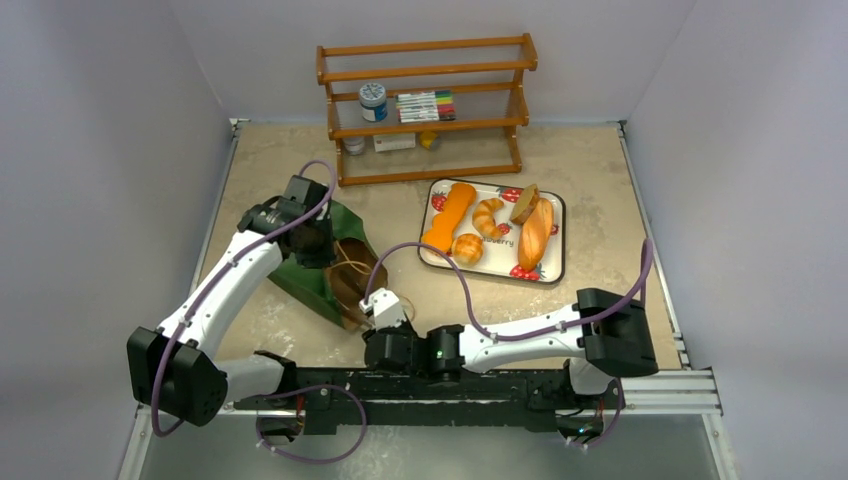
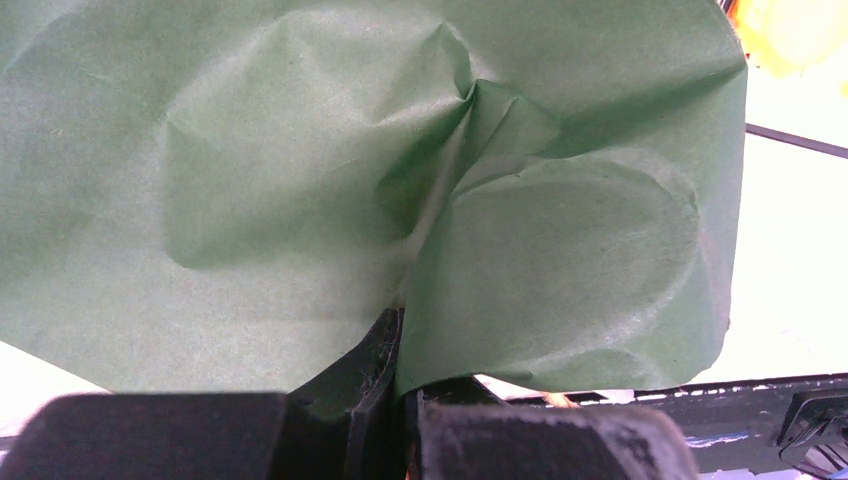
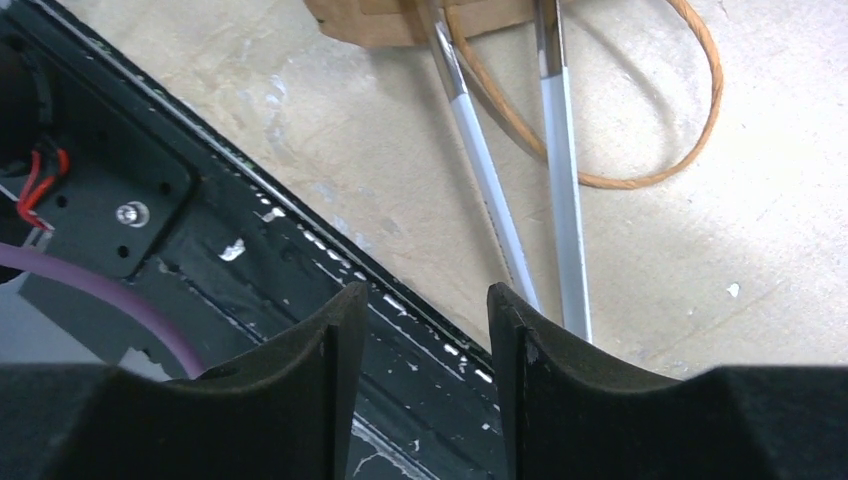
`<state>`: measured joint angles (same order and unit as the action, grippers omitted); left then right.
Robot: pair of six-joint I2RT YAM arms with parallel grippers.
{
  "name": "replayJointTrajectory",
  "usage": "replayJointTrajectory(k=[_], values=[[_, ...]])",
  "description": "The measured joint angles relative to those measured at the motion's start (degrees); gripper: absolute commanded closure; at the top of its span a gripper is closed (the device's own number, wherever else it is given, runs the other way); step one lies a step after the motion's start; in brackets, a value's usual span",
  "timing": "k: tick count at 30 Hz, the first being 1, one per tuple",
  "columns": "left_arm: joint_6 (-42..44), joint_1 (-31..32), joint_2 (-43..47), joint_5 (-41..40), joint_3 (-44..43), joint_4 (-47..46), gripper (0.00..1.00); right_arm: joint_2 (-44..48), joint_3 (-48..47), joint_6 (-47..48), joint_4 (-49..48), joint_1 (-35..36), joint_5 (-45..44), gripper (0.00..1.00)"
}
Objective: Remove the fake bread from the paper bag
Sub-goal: Pick up the clamp from the paper bag.
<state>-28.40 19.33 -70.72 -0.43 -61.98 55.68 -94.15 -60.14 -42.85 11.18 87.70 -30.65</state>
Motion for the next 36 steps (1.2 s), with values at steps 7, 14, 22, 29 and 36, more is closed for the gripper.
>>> replayJointTrajectory(k=[7,14,22,29,36], values=[[0.00,0.00,0.24,0.00,0.02,0.22,1.00,-1.64,1.14,-0.31,1.27,0.00,-0.42,0.37],[0.02,0.00,0.46,0.00,0.02,0.76,1.00,-2.99,1.66,-1.09,2.99,0.00,-2.89,0.32],[0.00,0.00,0.57,0.04,0.02,0.87,1.00,-2.99,2.56,-1.68,3.23,-0.02,-4.57,0.30],[0.00,0.00,0.57,0.17,0.04,0.87,1.00,-4.07,5.92,-1.03,-0.39,-1.42,-4.20,0.35],[0.07,0.00,0.57,0.33,0.07,0.98,1.00,-4.17,10.34,1.92,-10.64,-5.73,-2.38,0.46]])
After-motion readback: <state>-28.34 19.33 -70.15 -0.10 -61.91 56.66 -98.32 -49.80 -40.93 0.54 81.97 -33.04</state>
